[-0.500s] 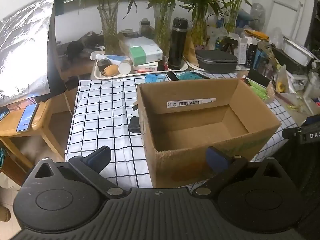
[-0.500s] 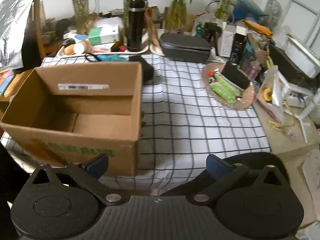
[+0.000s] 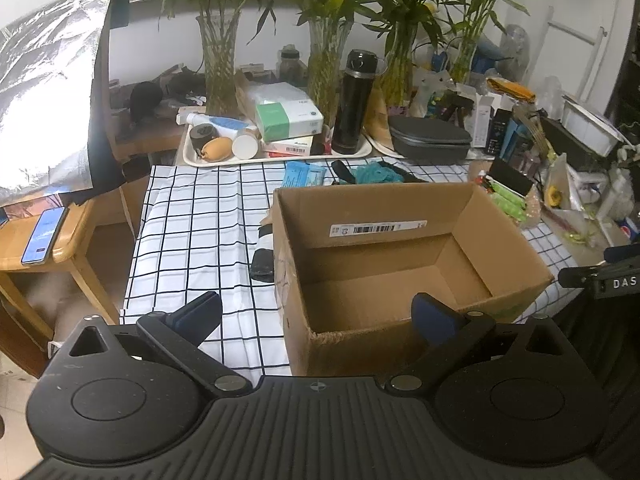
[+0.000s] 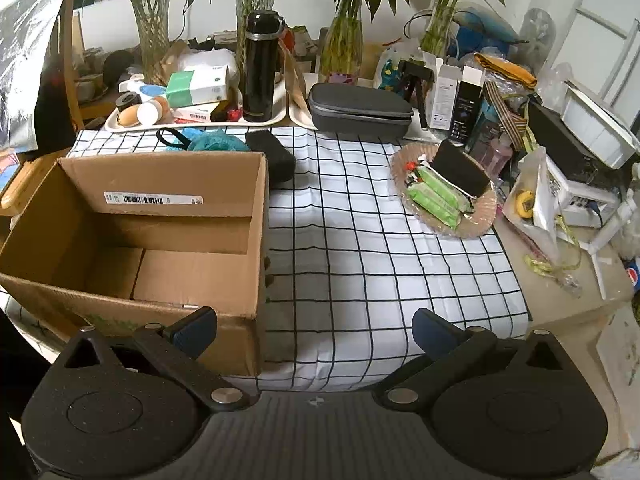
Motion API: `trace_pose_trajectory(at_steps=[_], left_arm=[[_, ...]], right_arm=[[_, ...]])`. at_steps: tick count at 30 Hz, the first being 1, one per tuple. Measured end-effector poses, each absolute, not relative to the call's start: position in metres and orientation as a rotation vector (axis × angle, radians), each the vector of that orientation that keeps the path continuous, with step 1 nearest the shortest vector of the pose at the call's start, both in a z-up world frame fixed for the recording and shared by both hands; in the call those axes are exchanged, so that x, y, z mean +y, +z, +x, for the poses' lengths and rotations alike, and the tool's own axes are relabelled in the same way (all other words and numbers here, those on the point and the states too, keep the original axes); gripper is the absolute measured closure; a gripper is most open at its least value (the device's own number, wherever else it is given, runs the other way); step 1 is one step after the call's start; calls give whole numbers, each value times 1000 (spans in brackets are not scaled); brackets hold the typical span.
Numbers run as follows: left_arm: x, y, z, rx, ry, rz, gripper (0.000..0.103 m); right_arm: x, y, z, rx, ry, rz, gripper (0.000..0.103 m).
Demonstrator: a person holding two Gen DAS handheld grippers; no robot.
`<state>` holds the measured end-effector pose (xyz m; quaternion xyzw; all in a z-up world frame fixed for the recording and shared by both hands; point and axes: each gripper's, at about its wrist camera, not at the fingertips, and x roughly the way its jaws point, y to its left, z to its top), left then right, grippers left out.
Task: Organize soft objects
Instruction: 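Reach both tools toward the black items beside the cardboard box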
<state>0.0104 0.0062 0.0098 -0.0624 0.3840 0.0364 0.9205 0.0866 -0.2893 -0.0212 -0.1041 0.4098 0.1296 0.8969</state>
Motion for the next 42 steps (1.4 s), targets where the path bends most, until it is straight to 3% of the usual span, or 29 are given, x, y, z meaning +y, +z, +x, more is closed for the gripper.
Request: trace_pose_trajectory(at_steps=[17,32,42], left_arm=[[16,13,26,768,38,-158,0],[46,12,51,714,89,-143,0],[64,5,72,694,81,-160,0]], right_arm=[[-300,-16,102,880,411,-127,0],[-286,-18,128,707,449,-230,0],[-279,-21,161,723,520,-231,0]])
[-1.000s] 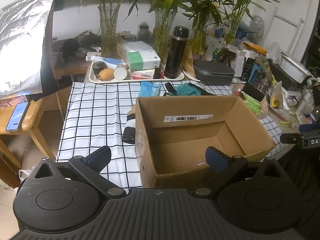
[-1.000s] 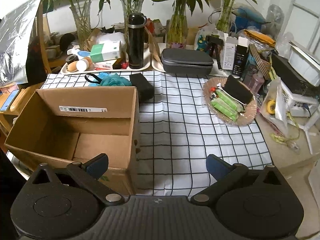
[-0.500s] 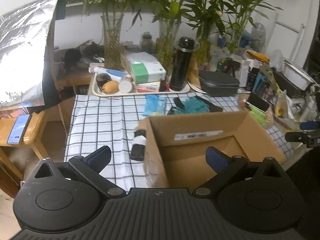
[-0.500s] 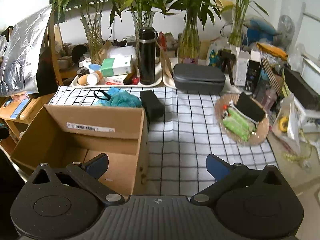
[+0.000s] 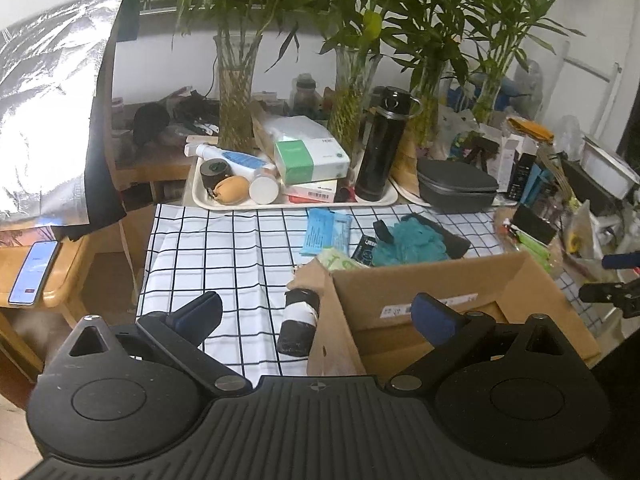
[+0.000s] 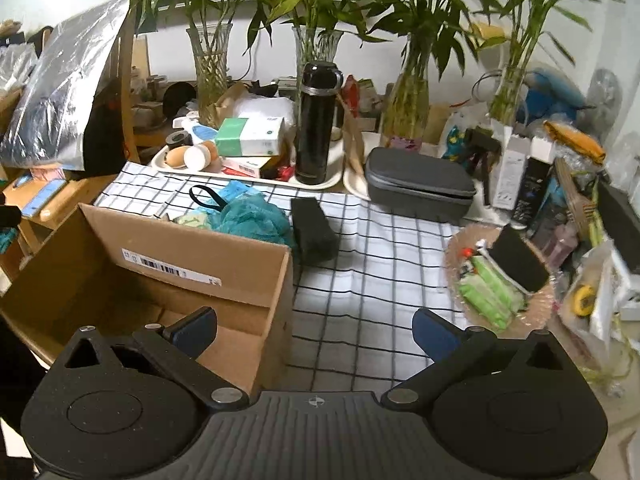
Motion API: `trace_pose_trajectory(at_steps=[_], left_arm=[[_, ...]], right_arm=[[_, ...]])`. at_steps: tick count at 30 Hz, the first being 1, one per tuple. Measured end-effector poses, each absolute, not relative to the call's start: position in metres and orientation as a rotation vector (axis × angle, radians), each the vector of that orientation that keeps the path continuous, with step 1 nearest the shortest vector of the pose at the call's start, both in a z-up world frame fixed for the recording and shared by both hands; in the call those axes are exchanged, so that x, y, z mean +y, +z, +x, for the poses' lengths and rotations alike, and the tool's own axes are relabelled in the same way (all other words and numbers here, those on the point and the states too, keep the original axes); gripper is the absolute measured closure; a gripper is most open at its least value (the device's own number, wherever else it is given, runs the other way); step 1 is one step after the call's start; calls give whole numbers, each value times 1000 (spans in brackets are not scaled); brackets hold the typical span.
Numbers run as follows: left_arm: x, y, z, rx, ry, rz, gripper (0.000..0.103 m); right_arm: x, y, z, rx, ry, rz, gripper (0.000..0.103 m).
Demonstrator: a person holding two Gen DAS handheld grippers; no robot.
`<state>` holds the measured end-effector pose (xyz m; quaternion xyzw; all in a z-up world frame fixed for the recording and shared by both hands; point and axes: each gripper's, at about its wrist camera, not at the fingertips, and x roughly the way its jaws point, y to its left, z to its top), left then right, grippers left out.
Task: Organize soft objects
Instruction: 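Reach both tools toward the black items beside the cardboard box, then close the right gripper on the tall black foam block while the left tool approaches the black roll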
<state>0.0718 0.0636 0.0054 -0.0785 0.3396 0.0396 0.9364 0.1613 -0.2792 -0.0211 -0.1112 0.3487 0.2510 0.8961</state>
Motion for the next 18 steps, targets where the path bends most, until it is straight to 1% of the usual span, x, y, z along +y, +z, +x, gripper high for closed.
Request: trace_pose_trajectory(at_steps=[7,18], left_arm=[[72,0,87,681,60,-177,0],[94,-6,114,643,53,-199,0]], right_arm=[[-273,-29,174,721,542,-224,0],[-273,-32,213,705,562,-129,0]])
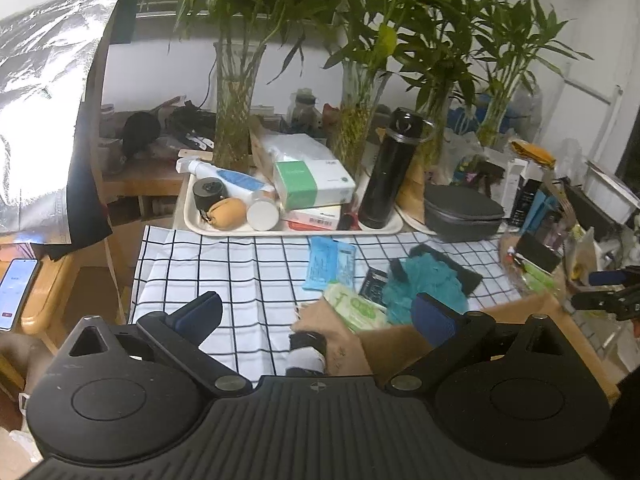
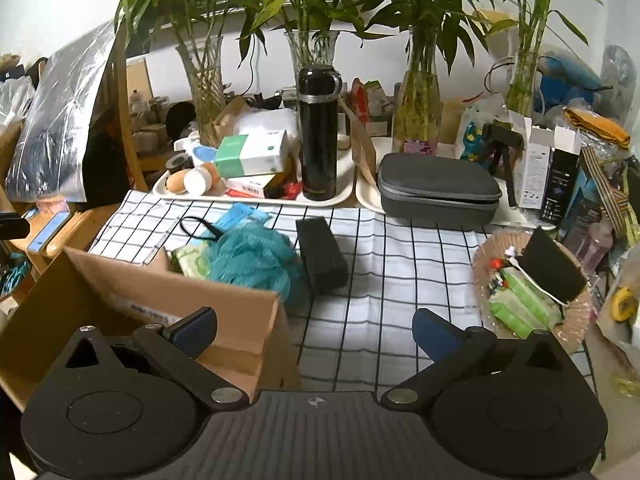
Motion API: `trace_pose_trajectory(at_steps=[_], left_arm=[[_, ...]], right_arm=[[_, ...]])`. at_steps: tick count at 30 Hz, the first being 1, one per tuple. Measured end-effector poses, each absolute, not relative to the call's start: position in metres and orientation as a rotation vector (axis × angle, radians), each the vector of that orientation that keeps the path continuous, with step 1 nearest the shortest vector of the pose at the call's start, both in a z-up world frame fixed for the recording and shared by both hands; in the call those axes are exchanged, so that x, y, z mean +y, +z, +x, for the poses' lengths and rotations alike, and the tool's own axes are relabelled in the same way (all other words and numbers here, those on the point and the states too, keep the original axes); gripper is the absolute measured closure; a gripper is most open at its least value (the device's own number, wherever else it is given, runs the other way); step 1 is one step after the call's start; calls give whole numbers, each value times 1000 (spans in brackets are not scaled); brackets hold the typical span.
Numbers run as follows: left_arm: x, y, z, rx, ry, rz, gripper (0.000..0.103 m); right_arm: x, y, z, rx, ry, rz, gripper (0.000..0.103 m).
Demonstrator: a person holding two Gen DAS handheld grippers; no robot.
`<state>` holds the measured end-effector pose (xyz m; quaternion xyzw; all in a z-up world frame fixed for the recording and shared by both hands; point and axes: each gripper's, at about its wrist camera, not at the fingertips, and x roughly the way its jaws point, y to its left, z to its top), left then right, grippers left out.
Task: Organize soft objects
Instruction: 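Close the right gripper on the tall black foam block while the left tool approaches the black roll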
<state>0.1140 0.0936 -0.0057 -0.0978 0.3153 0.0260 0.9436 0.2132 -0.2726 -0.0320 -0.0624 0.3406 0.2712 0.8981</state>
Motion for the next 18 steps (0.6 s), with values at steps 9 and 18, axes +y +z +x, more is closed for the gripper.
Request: trace_pose_trajectory(at_steps=[9,18], left_arm=[[112,-29,139,626,56,-254,0],[125,-41,143,635,48,-285,0]], right_arm=[[-275,-41,254,689,549,-85,0],[-265,-59,294,703,584,-107,0]])
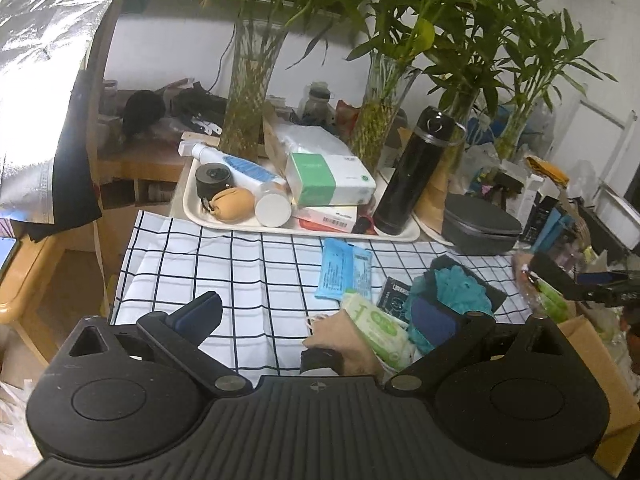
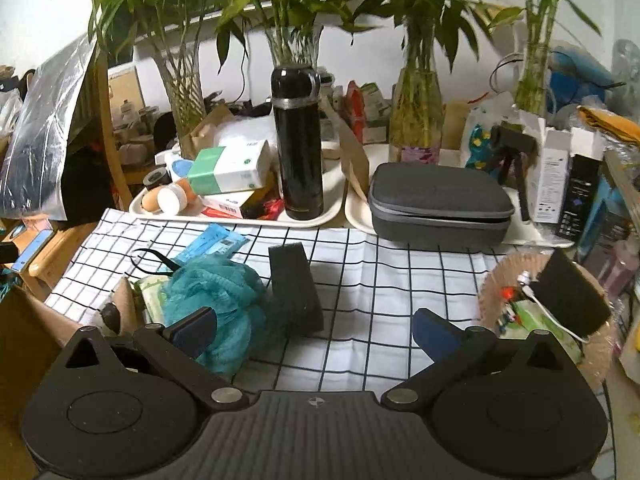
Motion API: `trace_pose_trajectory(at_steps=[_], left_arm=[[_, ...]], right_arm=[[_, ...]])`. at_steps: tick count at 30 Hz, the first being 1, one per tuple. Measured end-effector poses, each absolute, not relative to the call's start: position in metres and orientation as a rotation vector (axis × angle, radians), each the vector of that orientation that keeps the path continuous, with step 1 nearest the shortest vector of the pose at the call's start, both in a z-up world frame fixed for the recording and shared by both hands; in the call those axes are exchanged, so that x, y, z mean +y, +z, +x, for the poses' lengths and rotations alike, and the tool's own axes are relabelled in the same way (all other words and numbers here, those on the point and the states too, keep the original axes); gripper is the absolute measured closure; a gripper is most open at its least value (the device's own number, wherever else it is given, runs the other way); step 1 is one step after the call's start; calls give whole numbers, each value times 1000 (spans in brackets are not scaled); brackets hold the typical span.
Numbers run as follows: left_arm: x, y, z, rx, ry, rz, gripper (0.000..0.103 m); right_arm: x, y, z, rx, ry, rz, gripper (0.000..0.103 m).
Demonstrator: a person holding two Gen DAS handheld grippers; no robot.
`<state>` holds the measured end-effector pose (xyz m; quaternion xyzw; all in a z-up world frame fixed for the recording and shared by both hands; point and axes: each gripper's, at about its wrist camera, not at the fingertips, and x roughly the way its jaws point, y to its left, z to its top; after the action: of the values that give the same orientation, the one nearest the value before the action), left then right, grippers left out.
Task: Organize soft objects
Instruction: 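Close the right gripper on the tall black foam block while the left tool approaches the black roll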
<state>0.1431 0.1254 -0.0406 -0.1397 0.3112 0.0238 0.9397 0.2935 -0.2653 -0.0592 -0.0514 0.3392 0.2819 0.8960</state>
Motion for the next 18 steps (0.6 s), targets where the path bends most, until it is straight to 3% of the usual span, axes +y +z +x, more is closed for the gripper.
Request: trace_pose_trajectory(at_steps=[9,13,18], left_arm=[[142,-52,146,670,52,-345,0],[146,-55,147,684,56,-356,0],[154,-59,148,703,63,-395,0]], right_arm=[[-238,-87,332,754,661,-169,2],[-227,-99,352,800,686,-157,9],[-213,-116,372,855,693,-169,12]])
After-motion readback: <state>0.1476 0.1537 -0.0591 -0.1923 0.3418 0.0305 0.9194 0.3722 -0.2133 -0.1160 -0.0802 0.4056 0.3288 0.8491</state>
